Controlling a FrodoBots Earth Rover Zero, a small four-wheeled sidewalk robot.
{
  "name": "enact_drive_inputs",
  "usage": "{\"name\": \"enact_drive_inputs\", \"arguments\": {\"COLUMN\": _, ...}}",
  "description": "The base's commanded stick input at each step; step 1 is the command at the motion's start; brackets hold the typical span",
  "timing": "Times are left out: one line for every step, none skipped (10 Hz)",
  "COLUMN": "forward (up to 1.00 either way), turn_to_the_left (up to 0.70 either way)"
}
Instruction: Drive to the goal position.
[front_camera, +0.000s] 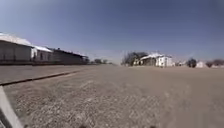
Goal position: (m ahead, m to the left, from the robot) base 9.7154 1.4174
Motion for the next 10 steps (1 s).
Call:
{"name": "enact_drive_inputs", "arguments": {"forward": 0.7, "turn_to_the_left": 0.0}}
{"name": "enact_drive_inputs", "arguments": {"forward": 0.7, "turn_to_the_left": 0.0}}
{"name": "enact_drive_inputs", "arguments": {"forward": 0.7, "turn_to_the_left": 0.0}}
{"name": "enact_drive_inputs", "arguments": {"forward": 0.7, "turn_to_the_left": 0.0}}
{"name": "enact_drive_inputs", "arguments": {"forward": 0.7, "turn_to_the_left": 0.0}}
{"name": "enact_drive_inputs", "arguments": {"forward": 0.7, "turn_to_the_left": 0.0}}
{"name": "enact_drive_inputs", "arguments": {"forward": 0.7, "turn_to_the_left": 0.0}}
{"name": "enact_drive_inputs", "arguments": {"forward": 0.7, "turn_to_the_left": 0.0}}
{"name": "enact_drive_inputs", "arguments": {"forward": 0.7, "turn_to_the_left": 0.0}}
{"name": "enact_drive_inputs", "arguments": {"forward": 0.7, "turn_to_the_left": 0.0}}
